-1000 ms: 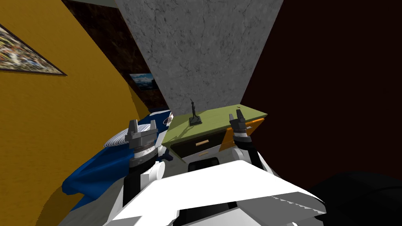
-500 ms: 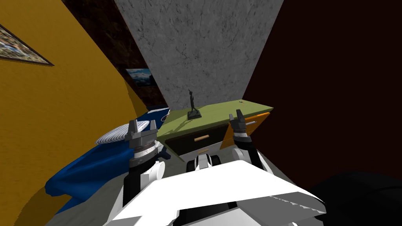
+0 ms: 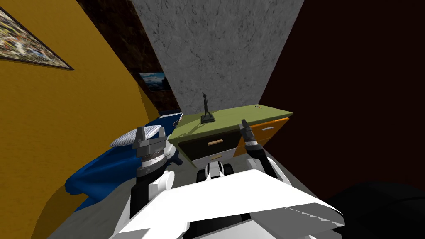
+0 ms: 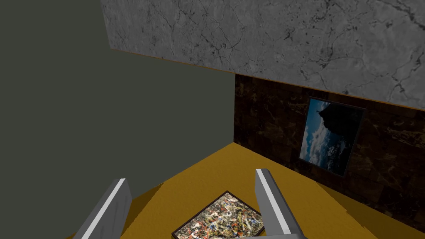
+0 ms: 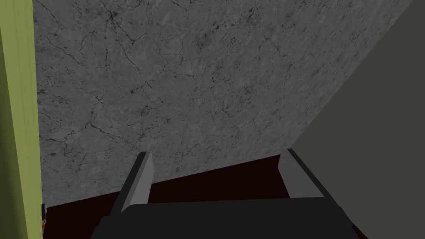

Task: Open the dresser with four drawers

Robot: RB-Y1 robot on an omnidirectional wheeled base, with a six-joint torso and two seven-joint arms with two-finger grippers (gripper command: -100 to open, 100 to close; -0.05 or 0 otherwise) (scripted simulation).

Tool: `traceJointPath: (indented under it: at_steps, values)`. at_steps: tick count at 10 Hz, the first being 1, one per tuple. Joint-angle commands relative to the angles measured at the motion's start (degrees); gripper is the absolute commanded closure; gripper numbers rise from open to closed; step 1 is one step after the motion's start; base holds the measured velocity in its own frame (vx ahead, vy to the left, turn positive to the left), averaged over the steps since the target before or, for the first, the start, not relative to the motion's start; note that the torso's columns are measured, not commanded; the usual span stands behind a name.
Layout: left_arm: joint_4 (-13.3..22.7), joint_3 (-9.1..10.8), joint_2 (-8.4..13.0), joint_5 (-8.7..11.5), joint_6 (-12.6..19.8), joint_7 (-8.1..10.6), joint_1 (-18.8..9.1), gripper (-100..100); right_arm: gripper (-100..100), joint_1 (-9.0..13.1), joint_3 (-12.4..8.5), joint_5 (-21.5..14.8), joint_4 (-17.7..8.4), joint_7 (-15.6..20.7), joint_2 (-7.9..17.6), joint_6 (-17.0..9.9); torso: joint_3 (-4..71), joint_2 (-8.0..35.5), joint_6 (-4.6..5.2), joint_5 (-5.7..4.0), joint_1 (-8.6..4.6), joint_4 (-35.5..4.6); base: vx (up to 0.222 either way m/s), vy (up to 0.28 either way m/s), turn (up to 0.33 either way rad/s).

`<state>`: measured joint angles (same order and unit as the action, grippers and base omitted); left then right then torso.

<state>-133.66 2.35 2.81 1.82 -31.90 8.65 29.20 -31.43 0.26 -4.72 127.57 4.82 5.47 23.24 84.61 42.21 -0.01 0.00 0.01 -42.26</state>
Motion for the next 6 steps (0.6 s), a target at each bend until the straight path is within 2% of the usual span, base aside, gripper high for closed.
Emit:
traceJointPath:
  at_steps: [1,2,3,4,5,6]
  values:
    - [0.00,0.00,0.00,0.00,0.00,0.00,0.00,0,-100,-0.47,0.32,-3.69,-1.40,0.82,0.99,-2.57,-0.03,0.06,0.01,0.02,0.06,-0.01,-0.048,0.042,0.030]
    - [0.00,0.00,0.00,0.00,0.00,0.00,0.00,0,-100,-0.61,0.51,-6.01,-2.52,1.43,1.51,-4.56,-0.02,0.03,0.01,0.00,-0.02,-0.02,-0.053,0.041,0.078]
    - [0.00,0.00,0.00,0.00,0.00,0.00,0.00,0,-100,-0.61,0.51,-6.51,-2.52,1.43,1.51,-4.56,-0.04,0.07,0.00,-0.01,-0.04,-0.02,-0.042,0.032,0.045]
    - [0.00,0.00,0.00,0.00,0.00,0.00,0.00,0,-100,-0.76,0.72,-8.73,-3.73,2.12,1.94,-6.73,-0.03,0.05,0.02,-0.01,-0.06,-0.02,-0.043,0.031,0.089]
    - [0.00,0.00,0.00,0.00,0.00,0.00,0.00,0,-100,-0.76,0.72,-9.58,-3.73,2.12,1.94,-6.73,-0.03,0.06,0.00,-0.01,-0.03,-0.02,-0.036,0.028,0.053]
    - [0.00,0.00,0.00,0.00,0.00,0.00,0.00,0,-100,-0.92,0.95,-11.65,-5.01,2.87,2.28,-9.06,-0.03,0.05,0.02,0.00,-0.03,-0.02,-0.058,0.035,0.107]
